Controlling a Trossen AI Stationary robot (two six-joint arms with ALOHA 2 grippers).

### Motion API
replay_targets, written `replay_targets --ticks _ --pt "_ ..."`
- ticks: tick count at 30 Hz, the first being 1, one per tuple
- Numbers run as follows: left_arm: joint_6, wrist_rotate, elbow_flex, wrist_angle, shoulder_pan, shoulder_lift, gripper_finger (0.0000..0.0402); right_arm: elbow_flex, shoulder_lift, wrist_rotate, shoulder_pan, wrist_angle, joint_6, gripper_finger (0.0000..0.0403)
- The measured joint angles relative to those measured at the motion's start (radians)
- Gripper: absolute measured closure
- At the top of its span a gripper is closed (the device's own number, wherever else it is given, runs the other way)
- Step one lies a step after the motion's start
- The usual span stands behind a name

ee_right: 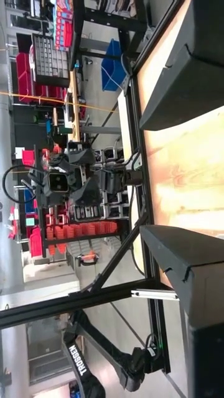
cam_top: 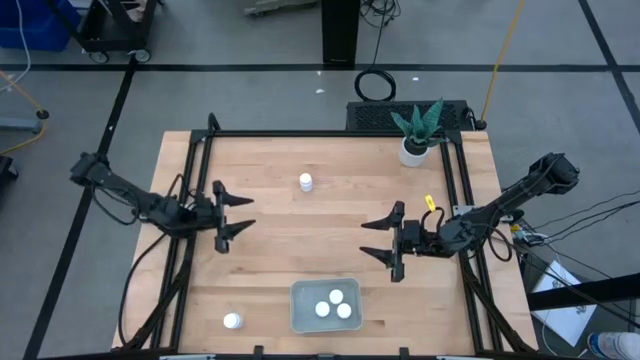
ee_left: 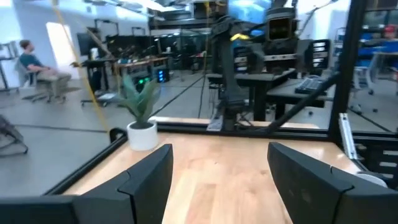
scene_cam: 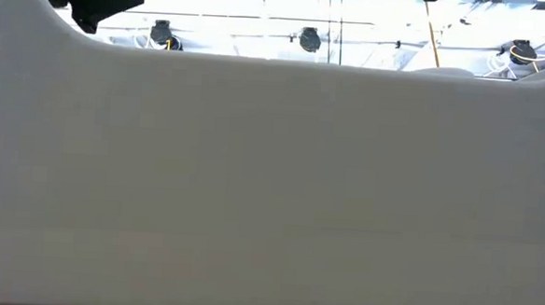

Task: Pick and place pill bottles into a basket
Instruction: Put the white pill bottle into the gray bin

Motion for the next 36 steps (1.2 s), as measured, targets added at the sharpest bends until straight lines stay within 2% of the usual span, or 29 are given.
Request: replay_targets --ticks 5,9,11,13,17,19,22,31,34,36 --pt "0.008 0.010 -0.013 -0.029 0.000 -0.067 0.0133 0.000 0.000 0.026 0.000 0.000 0.019 0.0149" --pt "0.037 0.138 -0.013 -0.025 0.006 -0.096 0.0133 0.000 0.043 0.023 -0.019 0.030 0.008 0.0149" --pt "0.021 0.151 -0.013 -0.032 0.020 -0.097 0.0133 0.000 0.085 0.022 -0.044 0.065 0.002 0.0149" --pt "0.005 0.169 -0.013 -0.054 0.038 -0.102 0.0133 0.000 0.134 -0.011 -0.084 0.121 0.003 0.0149" --pt "0.017 0.323 -0.013 -0.068 0.071 -0.116 0.0133 0.006 0.217 -0.114 -0.172 0.165 0.027 0.0149" --pt "0.013 0.350 -0.013 -0.071 0.087 -0.125 0.0133 0.027 0.245 -0.151 -0.210 0.154 0.053 0.0149" --pt "0.001 0.344 -0.013 -0.081 0.109 -0.126 0.0133 0.093 0.293 -0.188 -0.264 0.042 0.070 0.0149" --pt "-0.017 0.344 -0.013 -0.095 0.134 -0.126 0.0133 0.438 0.433 -0.184 -0.398 -0.487 0.012 0.0140" --pt "-0.020 0.345 -0.013 -0.097 0.134 -0.126 0.0133 0.478 0.442 -0.196 -0.454 -0.523 0.012 0.0125" --pt "-0.024 0.353 -0.013 -0.095 0.134 -0.126 0.0133 0.481 0.439 -0.245 -0.503 -0.526 0.019 0.0112"
